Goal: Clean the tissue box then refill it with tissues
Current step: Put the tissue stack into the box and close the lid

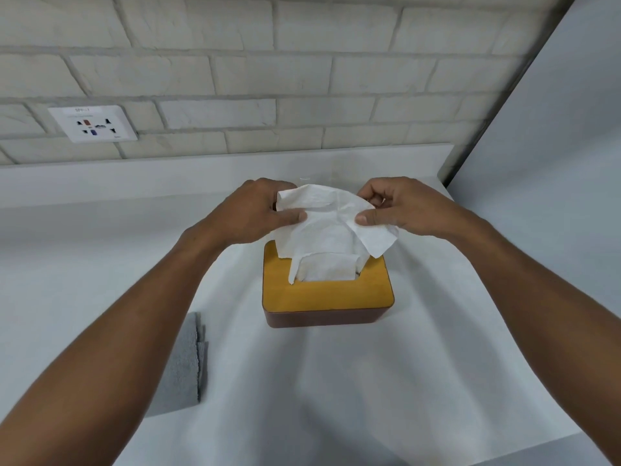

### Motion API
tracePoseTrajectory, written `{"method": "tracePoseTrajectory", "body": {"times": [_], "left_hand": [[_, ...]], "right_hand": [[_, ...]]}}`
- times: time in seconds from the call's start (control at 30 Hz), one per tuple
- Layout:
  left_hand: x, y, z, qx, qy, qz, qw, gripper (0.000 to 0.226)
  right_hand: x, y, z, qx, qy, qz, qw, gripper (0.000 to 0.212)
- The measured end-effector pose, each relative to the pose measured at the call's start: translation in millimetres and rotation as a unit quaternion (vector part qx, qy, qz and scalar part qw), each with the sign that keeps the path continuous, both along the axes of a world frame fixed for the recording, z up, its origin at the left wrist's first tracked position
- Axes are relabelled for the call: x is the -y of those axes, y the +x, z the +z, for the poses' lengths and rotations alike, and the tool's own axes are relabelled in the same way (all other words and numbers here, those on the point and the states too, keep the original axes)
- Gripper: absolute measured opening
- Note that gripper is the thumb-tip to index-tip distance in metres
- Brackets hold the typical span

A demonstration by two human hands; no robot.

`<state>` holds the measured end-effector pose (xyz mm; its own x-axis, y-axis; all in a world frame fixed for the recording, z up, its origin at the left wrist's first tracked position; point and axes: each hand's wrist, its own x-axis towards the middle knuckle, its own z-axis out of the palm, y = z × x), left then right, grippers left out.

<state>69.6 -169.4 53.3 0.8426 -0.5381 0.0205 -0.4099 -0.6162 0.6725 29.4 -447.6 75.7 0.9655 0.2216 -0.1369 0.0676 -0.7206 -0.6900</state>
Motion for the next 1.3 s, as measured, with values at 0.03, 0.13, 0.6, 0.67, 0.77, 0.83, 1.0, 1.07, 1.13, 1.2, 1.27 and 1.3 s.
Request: {"method": "tracePoseTrajectory", "body": {"times": [0.03, 0.13, 0.6, 0.67, 0.77, 0.83, 1.0, 1.07, 1.13, 1.2, 1.27, 1.3], "left_hand": [[-0.3, 0.8, -0.9, 0.01, -0.002, 0.003, 1.0, 0.033], [-4.2, 5.6, -5.5, 0.028, -0.047, 0.007, 0.998, 0.015], [-6.5, 19.9, 12.7, -0.072, -0.212, 0.043, 0.974, 0.053], [-6.0, 25.4, 23.5, -0.108, -0.272, 0.05, 0.955, 0.029], [-1.8, 33.6, 38.5, -0.111, -0.312, 0.077, 0.94, 0.011], [3.7, 43.0, 39.0, -0.023, -0.228, 0.098, 0.969, 0.005], [8.5, 57.4, 20.6, 0.054, -0.015, 0.102, 0.993, 0.01], [10.0, 52.8, 13.1, 0.066, 0.063, 0.101, 0.991, 0.024], [14.2, 45.8, 8.9, 0.082, 0.035, 0.076, 0.993, 0.025], [20.2, 39.2, 6.7, 0.077, -0.001, 0.026, 0.997, 0.01], [25.6, 37.0, 5.7, 0.08, 0.035, 0.012, 0.996, 0.004], [28.2, 36.2, 7.4, 0.08, 0.054, 0.021, 0.995, 0.005]], "right_hand": [[0.9, 0.0, 0.0, -0.021, -0.009, 0.004, 1.0, 0.029], [3.4, -0.6, -2.3, -0.041, -0.071, 0.026, 0.996, 0.028], [10.7, 10.0, 25.1, 0.074, 0.056, -0.058, 0.994, 0.015], [10.8, 12.6, 34.8, 0.105, 0.087, -0.06, 0.989, 0.014], [11.9, 19.0, 46.6, 0.128, 0.124, -0.072, 0.981, 0.014], [13.6, 26.3, 49.6, 0.131, 0.135, -0.09, 0.978, 0.013], [9.2, 36.7, 33.5, 0.029, 0.035, -0.072, 0.996, 0.034], [6.8, 37.3, 20.2, 0.005, -0.045, -0.046, 0.998, 0.049], [3.8, 36.6, 12.2, 0.028, -0.058, -0.045, 0.997, 0.044], [1.5, 34.1, 8.6, 0.023, -0.019, -0.05, 0.998, 0.033], [0.0, 32.1, 6.2, 0.022, -0.036, -0.03, 0.999, 0.029], [-1.5, 31.2, 6.0, 0.021, -0.055, -0.02, 0.998, 0.029]]}}
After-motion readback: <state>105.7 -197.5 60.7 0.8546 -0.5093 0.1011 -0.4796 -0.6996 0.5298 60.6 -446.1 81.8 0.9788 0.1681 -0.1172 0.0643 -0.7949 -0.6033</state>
